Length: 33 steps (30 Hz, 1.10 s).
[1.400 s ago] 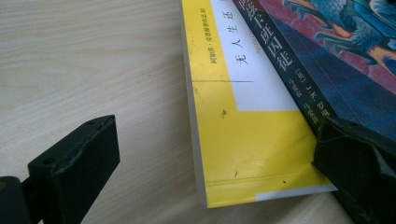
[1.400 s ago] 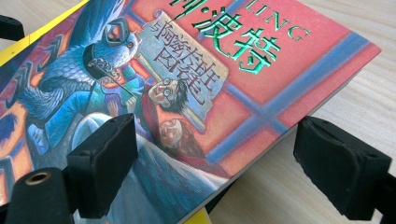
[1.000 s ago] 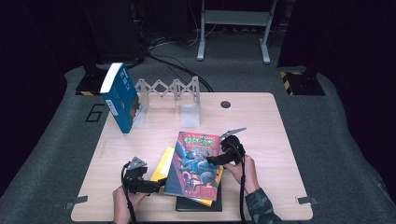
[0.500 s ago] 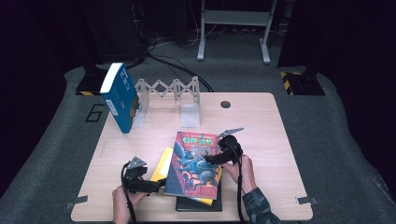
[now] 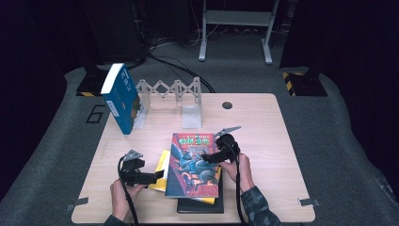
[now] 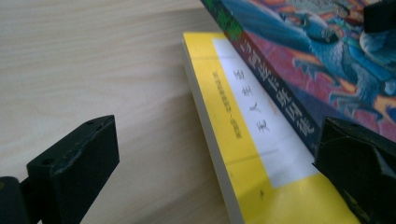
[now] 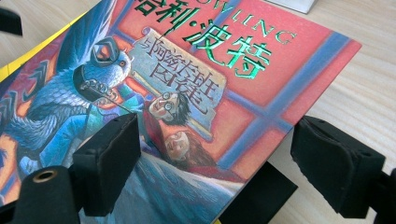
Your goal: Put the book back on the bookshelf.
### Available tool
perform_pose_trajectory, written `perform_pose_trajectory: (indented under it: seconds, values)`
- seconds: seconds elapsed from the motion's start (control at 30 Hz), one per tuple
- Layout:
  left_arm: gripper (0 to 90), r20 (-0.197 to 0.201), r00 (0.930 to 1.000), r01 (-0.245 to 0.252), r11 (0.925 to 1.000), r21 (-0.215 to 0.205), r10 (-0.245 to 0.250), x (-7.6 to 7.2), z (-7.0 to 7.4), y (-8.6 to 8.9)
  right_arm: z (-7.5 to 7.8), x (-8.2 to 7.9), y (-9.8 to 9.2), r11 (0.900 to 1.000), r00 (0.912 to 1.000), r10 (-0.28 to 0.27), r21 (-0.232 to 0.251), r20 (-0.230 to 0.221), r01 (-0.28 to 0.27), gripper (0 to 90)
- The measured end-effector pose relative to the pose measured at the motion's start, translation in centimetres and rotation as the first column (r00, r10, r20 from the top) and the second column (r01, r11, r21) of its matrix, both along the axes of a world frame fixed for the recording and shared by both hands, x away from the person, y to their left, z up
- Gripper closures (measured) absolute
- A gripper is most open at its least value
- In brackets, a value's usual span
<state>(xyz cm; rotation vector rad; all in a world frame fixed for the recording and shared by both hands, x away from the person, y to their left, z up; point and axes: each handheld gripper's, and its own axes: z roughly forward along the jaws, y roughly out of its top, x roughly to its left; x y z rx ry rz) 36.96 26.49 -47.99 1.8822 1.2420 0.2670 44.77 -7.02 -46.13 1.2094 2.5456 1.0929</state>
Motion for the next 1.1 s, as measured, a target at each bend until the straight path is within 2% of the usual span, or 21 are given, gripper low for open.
perform_pose_trajectory:
  seconds: [0.13, 0.17, 0.2, 0.23, 0.27, 0.33, 0.37, 0.4, 0.43, 0.47, 0.57, 0.6, 0.67, 0.73, 0.77, 0.8, 0.93, 0.97, 1.03, 1.07, 1.1]
  values:
    - [0.0, 0.015, 0.9999, 0.003, 1.0, 0.004, -0.003, 1.7, 1.3, -0.4, 0.2, -0.4, 0.1, 1.0, 1.0, 0.004, -0.002, -0.003, -0.004, 13.9]
    - [0.0, 0.005, 0.9999, 0.015, 0.9998, 0.009, -0.015, 2.0, 1.6, -0.4, 0.2, -0.5, 0.1, 1.0, 0.9998, 0.021, -0.008, 0.006, -0.021, 13.6]
    - [0.0, 0.012, 0.9999, 0.012, 0.9999, 0.011, -0.012, 2.4, 1.7, -0.6, 0.3, -0.9, 0.2, 1.0, 1.0, 0.004, -0.02, 0.0, -0.004, 12.9]
    - [0.0, 0.012, 0.9999, 0.012, 0.9999, 0.011, -0.012, 2.4, 1.7, -0.6, 0.3, -1.0, 0.2, 0.999, 0.9996, 0.021, -0.025, 0.02, -0.02, 10.3]
    - [0.0, 0.003, 0.9999, 0.015, 0.9998, 0.01, -0.015, 3.1, 2.0, -0.7, 0.3, -1.3, 0.3, 0.999, 0.9998, 0.015, -0.037, 0.016, -0.015, 8.3]
    - [0.0, -0.001, 0.9998, 0.018, 0.9998, 0.003, -0.018, 3.4, 2.1, -0.8, 0.3, -1.5, 0.3, 0.999, 0.9998, 0.021, -0.038, 0.006, -0.021, 7.8]
    - [0.0, -0.007, 0.9999, 0.008, 1.0, -0.002, -0.008, 3.7, 2.2, -1.0, 0.1, -1.8, 0.2, 0.999, 0.9993, 0.032, -0.032, 0.021, -0.032, 7.9]
    - [0.0, -0.005, 0.9998, 0.02, 0.9997, 0.013, -0.02, 4.0, 2.3, -1.0, 0.1, -1.8, 0.2, 0.999, 0.9993, 0.032, -0.032, 0.021, -0.032, 7.9]
    - [0.0, -0.018, 0.9997, 0.014, 0.9999, 0.0, -0.014, 4.7, 2.4, -1.3, 0.0, -2.1, 0.1, 0.999, 0.999, 0.033, -0.026, 0.029, -0.032, 7.9]
    - [0.0, -0.023, 0.9995, 0.024, 0.9996, 0.01, -0.024, 5.1, 2.4, -1.4, 0.0, -2.2, 0.0, 0.999, 0.9993, 0.029, -0.022, 0.025, -0.029, 7.9]
    - [0.0, -0.03, 0.9993, 0.022, 0.9997, 0.009, -0.021, 5.7, 2.5, -1.7, -0.2, -2.3, -0.1, 1.0, 0.9994, 0.028, 0.0, 0.021, -0.028, 8.1]
    - [0.0, -0.025, 0.9996, 0.015, 0.9999, 0.004, -0.015, 6.4, 2.6, -2.0, -0.3, -2.4, -0.1, 1.0, 0.999, 0.028, -0.002, 0.034, -0.028, 8.2]
    - [0.0, -0.032, 0.9994, 0.014, 0.9999, 0.001, -0.014, 6.7, 2.7, -2.2, -0.3, -2.4, -0.1, 1.0, 0.9983, 0.031, -0.001, 0.049, -0.031, 8.3]
    - [0.0, -0.028, 0.9994, 0.021, 0.9997, 0.016, -0.02, 7.3, 2.8, -2.6, -0.2, -2.7, 0.0, 1.0, 0.9993, 0.012, 0.001, 0.036, -0.012, 8.3]
    - [0.0, -0.03, 0.9994, 0.016, 0.9998, 0.01, -0.015, 7.6, 2.8, -2.8, -0.2, -2.7, 0.0, 1.0, 0.9993, 0.012, 0.001, 0.036, -0.012, 8.3]
    - [0.0, -0.044, 0.9985, 0.033, 0.9992, 0.02, -0.032, 8.1, 2.9, -3.1, -0.3, -2.7, 0.0, 1.0, 0.9993, 0.011, 0.001, 0.036, -0.011, 8.3]
    - [0.0, -0.042, 0.9987, 0.031, 0.9991, 0.028, -0.03, 8.9, 2.8, -3.5, -0.3, -2.6, -0.1, 1.0, 0.999, 0.021, 0.0, 0.04, -0.021, 8.3]
    - [0.0, -0.06, 0.9974, 0.041, 0.9988, 0.027, -0.039, 9.4, 2.6, -3.8, -0.4, -2.6, -0.1, 1.0, 0.9988, 0.02, 0.005, 0.045, -0.02, 8.3]
    - [0.0, -0.065, 0.9967, 0.051, 0.9982, 0.032, -0.049, 9.7, 2.5, -3.8, -0.3, -2.6, -0.1, 1.0, 0.9987, 0.02, 0.003, 0.047, -0.02, 8.4]
    - [0.0, -0.068, 0.997, 0.039, 0.999, 0.022, -0.038, 9.9, 2.4, -4.1, -0.3, -2.6, -0.1, 1.0, 0.9987, 0.02, 0.002, 0.047, -0.02, 8.4]
    - [0.0, -0.076, 0.9957, 0.056, 0.998, 0.029, -0.053, 10.3, 2.4, -4.3, -0.4, -2.6, -0.1, 1.0, 0.9986, 0.018, 0.006, 0.05, -0.019, 8.4]
